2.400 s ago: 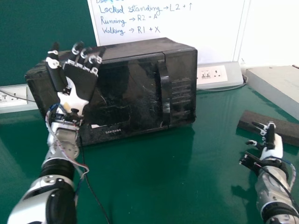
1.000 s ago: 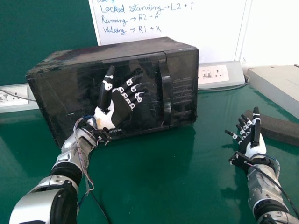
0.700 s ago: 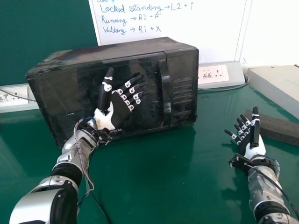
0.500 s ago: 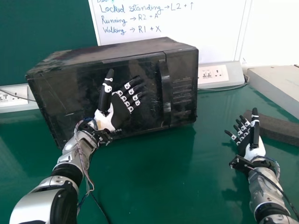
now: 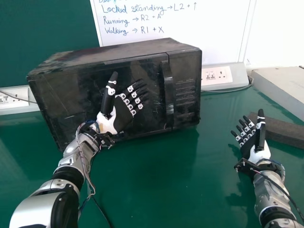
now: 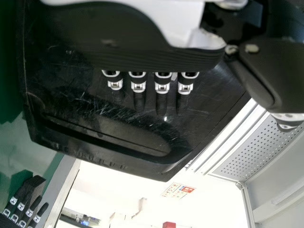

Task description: Open the door of oven

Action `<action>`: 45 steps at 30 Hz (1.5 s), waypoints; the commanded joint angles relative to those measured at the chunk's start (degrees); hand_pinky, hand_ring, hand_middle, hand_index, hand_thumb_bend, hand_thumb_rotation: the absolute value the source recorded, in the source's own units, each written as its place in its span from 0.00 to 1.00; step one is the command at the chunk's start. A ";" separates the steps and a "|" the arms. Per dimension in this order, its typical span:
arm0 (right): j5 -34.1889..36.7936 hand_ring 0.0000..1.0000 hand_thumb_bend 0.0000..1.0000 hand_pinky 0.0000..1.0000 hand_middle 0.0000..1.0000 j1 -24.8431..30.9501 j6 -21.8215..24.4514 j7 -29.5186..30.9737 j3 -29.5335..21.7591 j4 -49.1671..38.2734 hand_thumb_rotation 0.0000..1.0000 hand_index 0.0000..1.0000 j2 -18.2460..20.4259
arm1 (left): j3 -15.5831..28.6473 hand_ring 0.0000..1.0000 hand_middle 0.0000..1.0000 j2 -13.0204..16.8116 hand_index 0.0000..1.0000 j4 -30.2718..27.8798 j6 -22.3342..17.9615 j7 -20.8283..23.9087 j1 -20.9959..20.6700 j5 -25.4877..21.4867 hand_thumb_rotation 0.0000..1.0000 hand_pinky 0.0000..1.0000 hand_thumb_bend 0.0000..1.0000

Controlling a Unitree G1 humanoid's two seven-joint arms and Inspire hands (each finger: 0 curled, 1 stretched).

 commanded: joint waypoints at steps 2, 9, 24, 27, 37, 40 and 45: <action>0.66 1.00 1.00 1.00 1.00 0.14 0.29 0.20 -0.44 0.50 1.00 1.00 -0.12 | 0.39 1.00 1.00 0.47 1.00 0.63 1.07 0.13 -0.74 0.19 0.81 0.93 1.00; 0.21 1.00 1.00 1.00 1.00 -0.06 0.24 -0.79 -0.23 0.34 1.00 1.00 0.19 | 0.77 1.00 1.00 0.07 1.00 0.81 1.49 1.03 -0.75 -0.01 0.77 0.92 1.00; -0.14 1.00 1.00 1.00 1.00 -0.27 -0.29 -2.53 0.36 -0.29 1.00 1.00 1.02 | 0.68 1.00 1.00 0.06 1.00 0.89 2.65 0.91 -1.08 0.71 0.74 0.89 1.00; 0.18 1.00 1.00 1.00 1.00 -0.24 -0.36 -2.51 0.29 -0.37 1.00 1.00 1.11 | 0.75 1.00 1.00 -0.01 1.00 1.13 3.17 1.28 -1.23 0.77 0.73 0.91 1.00; 0.25 1.00 1.00 1.00 1.00 -0.06 -0.44 -2.79 0.40 -0.68 1.00 1.00 1.56 | 0.39 1.00 1.00 -1.21 1.00 1.83 3.97 3.50 -1.32 2.11 0.77 0.89 1.00; 0.34 1.00 1.00 1.00 1.00 -0.22 -0.22 -3.09 0.34 -0.71 1.00 1.00 1.75 | 0.34 1.00 1.00 -1.43 1.00 2.05 4.44 4.02 -1.77 2.45 0.76 0.90 1.00; -0.27 1.00 1.00 1.00 1.00 -0.28 -0.49 -3.78 0.86 -0.69 1.00 1.00 1.85 | -0.05 1.00 1.00 -1.83 1.00 2.60 5.27 5.34 -2.69 3.61 0.76 0.89 1.00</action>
